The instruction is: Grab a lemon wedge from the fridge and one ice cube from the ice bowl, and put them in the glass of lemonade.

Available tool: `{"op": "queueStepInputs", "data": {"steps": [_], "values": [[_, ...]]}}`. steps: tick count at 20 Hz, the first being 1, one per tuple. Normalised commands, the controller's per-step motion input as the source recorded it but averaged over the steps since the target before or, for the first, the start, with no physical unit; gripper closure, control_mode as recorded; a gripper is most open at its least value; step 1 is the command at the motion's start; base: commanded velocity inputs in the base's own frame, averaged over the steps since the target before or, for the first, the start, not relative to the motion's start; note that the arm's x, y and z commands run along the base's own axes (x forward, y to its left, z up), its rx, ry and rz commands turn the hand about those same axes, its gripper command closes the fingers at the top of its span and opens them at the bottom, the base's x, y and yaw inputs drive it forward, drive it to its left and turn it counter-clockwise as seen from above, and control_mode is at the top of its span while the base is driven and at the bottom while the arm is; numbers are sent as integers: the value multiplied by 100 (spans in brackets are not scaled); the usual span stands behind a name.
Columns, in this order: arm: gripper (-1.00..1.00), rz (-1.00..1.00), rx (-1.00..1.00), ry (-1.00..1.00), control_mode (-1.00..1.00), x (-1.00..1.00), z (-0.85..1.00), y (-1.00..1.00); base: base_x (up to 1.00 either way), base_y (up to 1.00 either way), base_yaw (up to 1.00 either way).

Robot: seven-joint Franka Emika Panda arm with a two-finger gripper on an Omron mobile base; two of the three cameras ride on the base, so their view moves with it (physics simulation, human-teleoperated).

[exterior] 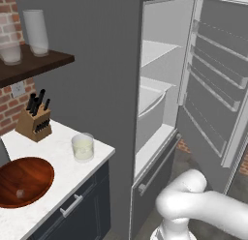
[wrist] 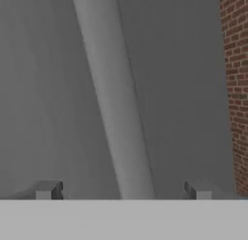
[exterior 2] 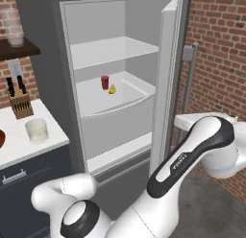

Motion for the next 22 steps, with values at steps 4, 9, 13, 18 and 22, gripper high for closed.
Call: {"op": "queueStepInputs", "data": {"steps": [4, 9, 13, 18, 22], "values": [[-100, -1, 0, -15, -100, -97, 44, 3, 0, 0, 0], [-100, -1, -9, -15, -100, -78, 71, 68, 0, 0, 0], [-100, -8, -32, -7, -100, -48, 76, 100, 0, 0, 0], [-100, -15, -43, 0, -100, -26, 37, 100, 0, 0, 0], [-100, -21, -54, 11, -100, 28, 0, 100, 0, 0, 0]]}}
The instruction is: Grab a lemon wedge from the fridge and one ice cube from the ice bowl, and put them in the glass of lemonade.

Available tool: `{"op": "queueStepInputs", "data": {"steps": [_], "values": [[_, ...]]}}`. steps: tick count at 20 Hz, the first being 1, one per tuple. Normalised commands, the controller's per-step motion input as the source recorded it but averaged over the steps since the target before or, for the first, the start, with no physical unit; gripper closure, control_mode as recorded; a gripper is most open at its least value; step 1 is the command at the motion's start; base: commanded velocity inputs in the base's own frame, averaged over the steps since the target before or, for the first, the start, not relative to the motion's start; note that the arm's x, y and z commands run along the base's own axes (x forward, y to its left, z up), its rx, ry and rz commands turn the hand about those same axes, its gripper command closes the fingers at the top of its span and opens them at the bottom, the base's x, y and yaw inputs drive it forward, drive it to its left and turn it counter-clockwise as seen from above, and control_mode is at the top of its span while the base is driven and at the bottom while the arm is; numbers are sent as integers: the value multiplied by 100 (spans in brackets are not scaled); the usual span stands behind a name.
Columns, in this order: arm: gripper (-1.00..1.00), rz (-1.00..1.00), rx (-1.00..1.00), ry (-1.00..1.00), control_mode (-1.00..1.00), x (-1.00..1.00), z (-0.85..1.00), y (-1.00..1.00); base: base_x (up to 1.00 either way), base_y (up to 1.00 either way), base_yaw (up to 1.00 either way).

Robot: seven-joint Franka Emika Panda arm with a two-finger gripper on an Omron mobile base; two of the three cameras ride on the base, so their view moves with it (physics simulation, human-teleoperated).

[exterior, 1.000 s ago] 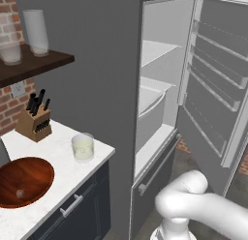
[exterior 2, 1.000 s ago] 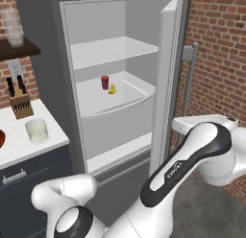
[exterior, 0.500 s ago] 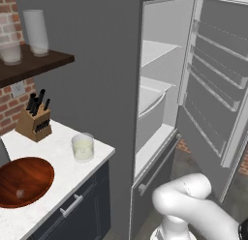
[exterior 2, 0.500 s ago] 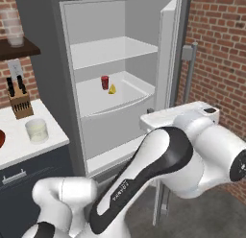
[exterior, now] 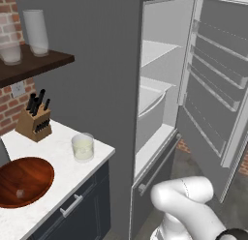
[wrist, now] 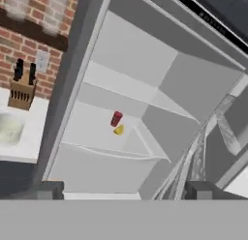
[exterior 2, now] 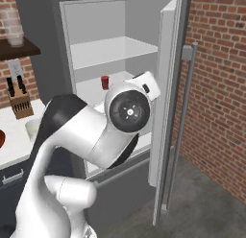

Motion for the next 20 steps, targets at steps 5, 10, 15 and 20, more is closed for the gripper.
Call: {"op": "queueStepInputs", "data": {"steps": [5, 10, 15, 20], "values": [[-100, -24, -52, 10, -100, 79, 4, 99, 0, 0, 0], [-100, -21, -48, 22, -100, 72, 8, 44, 0, 0, 0], [-100, -12, -19, 19, -100, 90, -24, -14, 0, 0, 0], [-100, -6, -23, 28, -100, 100, -20, -14, 0, 0, 0]]}}
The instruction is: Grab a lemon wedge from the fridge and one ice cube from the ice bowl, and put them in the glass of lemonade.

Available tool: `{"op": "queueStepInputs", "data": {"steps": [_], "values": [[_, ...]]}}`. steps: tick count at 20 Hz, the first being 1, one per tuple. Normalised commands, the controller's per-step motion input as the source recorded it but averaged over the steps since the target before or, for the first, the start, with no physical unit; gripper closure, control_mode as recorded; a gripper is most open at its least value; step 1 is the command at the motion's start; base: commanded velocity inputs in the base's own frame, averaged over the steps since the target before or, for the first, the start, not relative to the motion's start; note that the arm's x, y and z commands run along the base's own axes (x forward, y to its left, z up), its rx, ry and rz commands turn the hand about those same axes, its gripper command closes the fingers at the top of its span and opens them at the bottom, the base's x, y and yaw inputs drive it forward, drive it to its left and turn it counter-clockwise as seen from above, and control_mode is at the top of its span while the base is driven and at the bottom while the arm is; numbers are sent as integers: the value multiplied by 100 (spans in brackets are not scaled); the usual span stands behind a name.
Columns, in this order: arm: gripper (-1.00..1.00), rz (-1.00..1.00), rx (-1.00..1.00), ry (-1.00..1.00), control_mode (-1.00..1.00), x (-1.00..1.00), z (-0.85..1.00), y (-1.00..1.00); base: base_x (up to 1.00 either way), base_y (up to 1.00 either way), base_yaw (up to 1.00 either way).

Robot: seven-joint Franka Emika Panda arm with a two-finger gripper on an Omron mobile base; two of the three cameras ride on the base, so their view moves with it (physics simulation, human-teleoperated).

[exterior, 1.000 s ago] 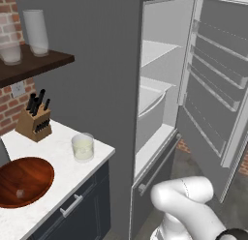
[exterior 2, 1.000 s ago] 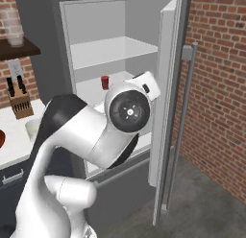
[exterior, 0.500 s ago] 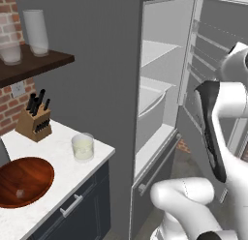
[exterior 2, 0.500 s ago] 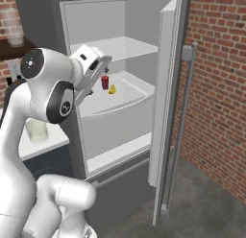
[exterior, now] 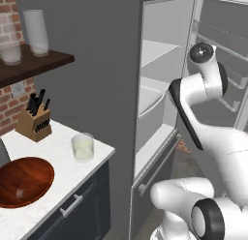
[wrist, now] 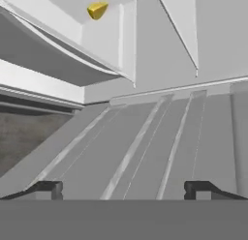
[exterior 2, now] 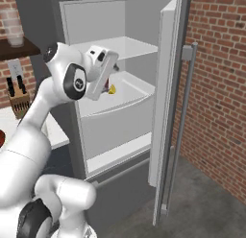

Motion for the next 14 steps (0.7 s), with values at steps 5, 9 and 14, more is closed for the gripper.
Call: {"op": "queueStepInputs", "data": {"steps": [5, 9, 14], "values": [[-100, -1, -12, 23, -100, 92, -17, -73, 0, 0, 0], [-100, 0, -1, 15, -100, 59, -25, -100, 0, 0, 0], [-100, -1, 0, 3, -100, 38, -40, -100, 0, 0, 0]]}}
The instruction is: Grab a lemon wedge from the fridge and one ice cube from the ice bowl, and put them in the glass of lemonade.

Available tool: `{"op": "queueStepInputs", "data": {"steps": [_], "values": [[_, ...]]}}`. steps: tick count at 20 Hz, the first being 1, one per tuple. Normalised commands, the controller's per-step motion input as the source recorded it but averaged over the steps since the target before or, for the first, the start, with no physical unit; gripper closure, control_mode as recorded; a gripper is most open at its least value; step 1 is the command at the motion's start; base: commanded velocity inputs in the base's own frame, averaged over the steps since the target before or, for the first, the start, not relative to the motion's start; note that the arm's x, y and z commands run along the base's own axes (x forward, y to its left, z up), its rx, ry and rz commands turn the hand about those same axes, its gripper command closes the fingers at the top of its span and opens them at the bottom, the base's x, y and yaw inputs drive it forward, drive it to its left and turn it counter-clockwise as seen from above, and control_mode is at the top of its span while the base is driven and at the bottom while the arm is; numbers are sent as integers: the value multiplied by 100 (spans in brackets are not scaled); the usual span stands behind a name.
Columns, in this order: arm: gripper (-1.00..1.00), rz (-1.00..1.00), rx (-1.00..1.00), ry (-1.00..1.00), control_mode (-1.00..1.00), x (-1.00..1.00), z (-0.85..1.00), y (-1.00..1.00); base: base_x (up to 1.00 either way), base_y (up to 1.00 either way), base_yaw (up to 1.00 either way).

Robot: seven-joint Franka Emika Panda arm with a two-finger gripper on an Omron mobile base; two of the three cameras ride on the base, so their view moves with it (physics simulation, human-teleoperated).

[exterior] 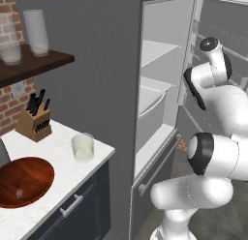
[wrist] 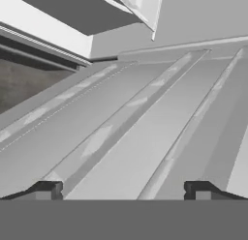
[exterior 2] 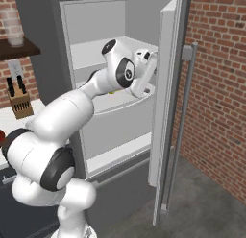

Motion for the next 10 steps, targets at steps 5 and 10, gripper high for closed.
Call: {"op": "queueStepInputs", "data": {"steps": [5, 10], "values": [[-100, -4, 0, 0, -100, 38, -37, -100, 0, 0, 0], [-100, -1, 0, 0, -100, 48, -25, -100, 0, 0, 0]]}}
